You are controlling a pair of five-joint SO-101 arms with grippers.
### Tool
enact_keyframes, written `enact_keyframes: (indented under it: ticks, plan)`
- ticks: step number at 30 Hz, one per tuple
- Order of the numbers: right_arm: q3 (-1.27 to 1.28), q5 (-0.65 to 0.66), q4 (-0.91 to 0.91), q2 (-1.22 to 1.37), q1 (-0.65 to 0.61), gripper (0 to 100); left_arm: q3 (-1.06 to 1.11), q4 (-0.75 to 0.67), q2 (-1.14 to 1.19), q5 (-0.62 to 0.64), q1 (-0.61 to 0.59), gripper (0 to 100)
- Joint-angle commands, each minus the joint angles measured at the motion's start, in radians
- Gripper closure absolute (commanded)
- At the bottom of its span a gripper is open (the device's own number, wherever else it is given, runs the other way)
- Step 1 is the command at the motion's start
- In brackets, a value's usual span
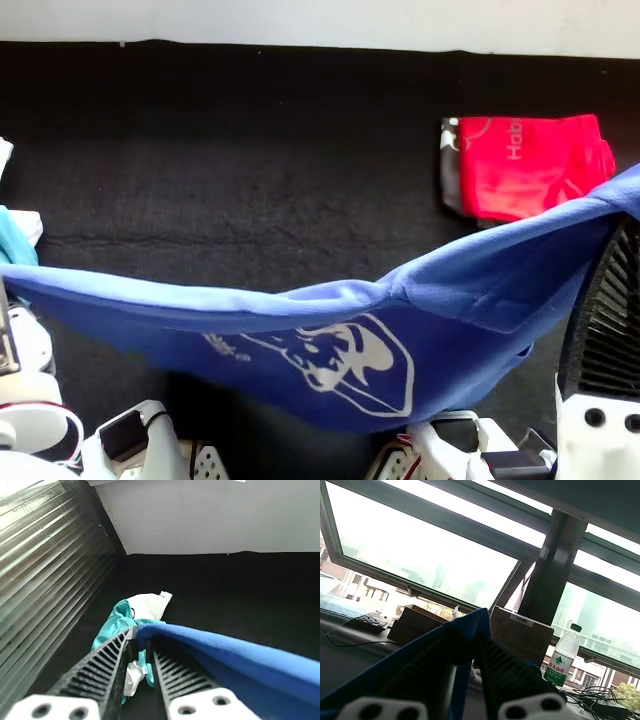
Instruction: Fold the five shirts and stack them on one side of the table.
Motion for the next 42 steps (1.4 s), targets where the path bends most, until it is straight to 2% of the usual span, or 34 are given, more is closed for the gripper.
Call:
enact_keyframes:
  ticks: [1, 17, 22, 29, 34, 38, 42]
  plan:
    - [0.008, 0.008, -0.013, 0.010, 0.013, 99.3, 0.002, 0.003, 0.001, 0.009, 0.008, 99]
    - [0.022, 0.009, -0.019, -0.097, 0.013, 99.3, -0.084, 0.005, -0.065, 0.009, 0.004, 99]
    - [0.150, 0.003, -0.022, -0.038, 0.008, 99.3, -0.019, -0.012, -0.035, 0.003, 0.004, 99]
    - [0.364, 0.002, -0.108, 0.173, 0.007, 99.3, 0.188, -0.189, 0.202, 0.006, 0.008, 99]
    - [0.476, 0.003, -0.260, 0.371, 0.012, 99.3, 0.202, -0.324, 0.424, 0.003, 0.028, 99]
    - [0.487, 0.008, -0.426, 0.501, 0.015, 99.3, 0.077, -0.358, 0.558, 0.003, 0.093, 99]
    - [0.495, 0.008, -0.484, 0.550, 0.012, 99.3, -0.079, -0.339, 0.699, 0.002, 0.151, 99]
